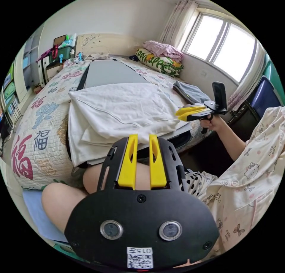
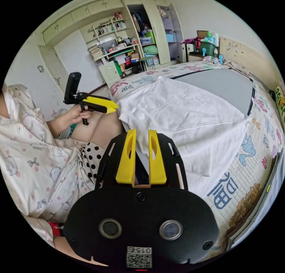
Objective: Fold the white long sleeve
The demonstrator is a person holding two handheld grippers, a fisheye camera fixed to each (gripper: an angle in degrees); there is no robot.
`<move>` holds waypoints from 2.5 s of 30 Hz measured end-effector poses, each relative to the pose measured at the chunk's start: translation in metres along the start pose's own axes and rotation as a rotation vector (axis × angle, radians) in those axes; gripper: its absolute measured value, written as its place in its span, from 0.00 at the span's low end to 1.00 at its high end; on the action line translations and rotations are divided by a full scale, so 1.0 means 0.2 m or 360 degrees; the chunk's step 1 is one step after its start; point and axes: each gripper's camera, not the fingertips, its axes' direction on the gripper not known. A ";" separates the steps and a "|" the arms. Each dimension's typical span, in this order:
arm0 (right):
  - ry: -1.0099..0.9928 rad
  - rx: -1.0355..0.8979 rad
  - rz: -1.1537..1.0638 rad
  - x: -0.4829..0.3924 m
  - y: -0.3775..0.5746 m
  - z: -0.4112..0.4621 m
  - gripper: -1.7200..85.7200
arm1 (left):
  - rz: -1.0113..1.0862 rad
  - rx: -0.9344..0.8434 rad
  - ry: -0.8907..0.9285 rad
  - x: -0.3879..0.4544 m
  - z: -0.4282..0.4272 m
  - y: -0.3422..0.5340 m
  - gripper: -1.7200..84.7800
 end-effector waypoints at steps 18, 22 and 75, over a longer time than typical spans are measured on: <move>0.0125 -0.0243 0.0254 -0.15 0.09 0.21 0.11 | 0.0038 -0.0080 -0.0112 -0.19 0.13 0.05 0.09; 0.0012 -0.0248 0.0379 -0.09 0.04 0.16 0.11 | 0.0015 -0.0032 -0.0102 -0.24 0.13 0.11 0.09; -0.0072 0.0659 0.1441 1.00 0.32 -1.34 0.06 | 0.0628 -0.0485 0.0022 0.58 2.14 -2.45 0.15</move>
